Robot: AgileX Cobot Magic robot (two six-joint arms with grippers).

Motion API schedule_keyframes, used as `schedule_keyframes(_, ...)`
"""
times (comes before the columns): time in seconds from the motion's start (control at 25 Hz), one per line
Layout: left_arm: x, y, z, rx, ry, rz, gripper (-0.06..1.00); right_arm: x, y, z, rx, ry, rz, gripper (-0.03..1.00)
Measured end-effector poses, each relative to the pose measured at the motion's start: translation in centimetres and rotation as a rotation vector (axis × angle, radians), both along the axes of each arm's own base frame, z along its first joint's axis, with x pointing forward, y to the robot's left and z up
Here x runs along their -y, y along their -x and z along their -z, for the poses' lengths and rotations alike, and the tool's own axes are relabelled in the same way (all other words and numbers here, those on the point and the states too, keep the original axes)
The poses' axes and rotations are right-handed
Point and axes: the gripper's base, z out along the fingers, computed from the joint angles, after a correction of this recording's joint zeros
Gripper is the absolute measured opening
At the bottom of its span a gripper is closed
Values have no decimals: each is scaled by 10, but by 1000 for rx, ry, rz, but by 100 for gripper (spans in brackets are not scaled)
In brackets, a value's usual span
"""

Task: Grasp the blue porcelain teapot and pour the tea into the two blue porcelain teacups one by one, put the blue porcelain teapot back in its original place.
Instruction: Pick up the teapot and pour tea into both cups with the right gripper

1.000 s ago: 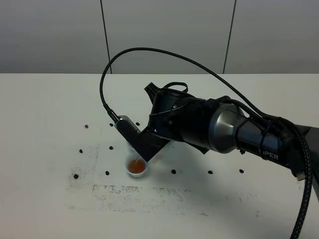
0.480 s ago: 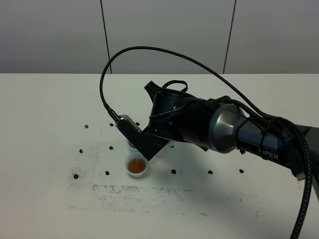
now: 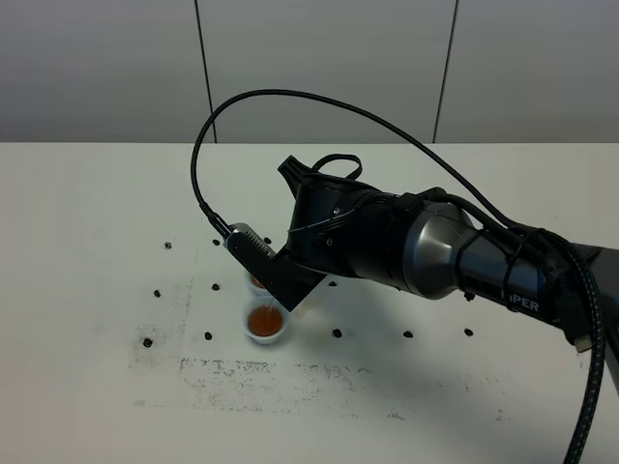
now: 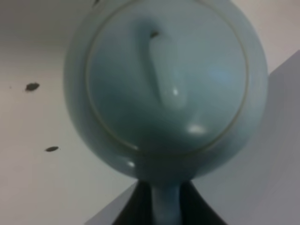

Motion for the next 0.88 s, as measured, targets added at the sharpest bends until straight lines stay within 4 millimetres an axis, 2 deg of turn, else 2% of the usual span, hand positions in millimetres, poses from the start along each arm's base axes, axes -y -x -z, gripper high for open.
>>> schedule_keyframes(0.24,0,0,0,0,0,0,29,-3,0,8,-6,16,-7,3)
schedule_keyframes(0.88,0,0,0,0,0,0,29,-3,0,7,1,20,-12,3)
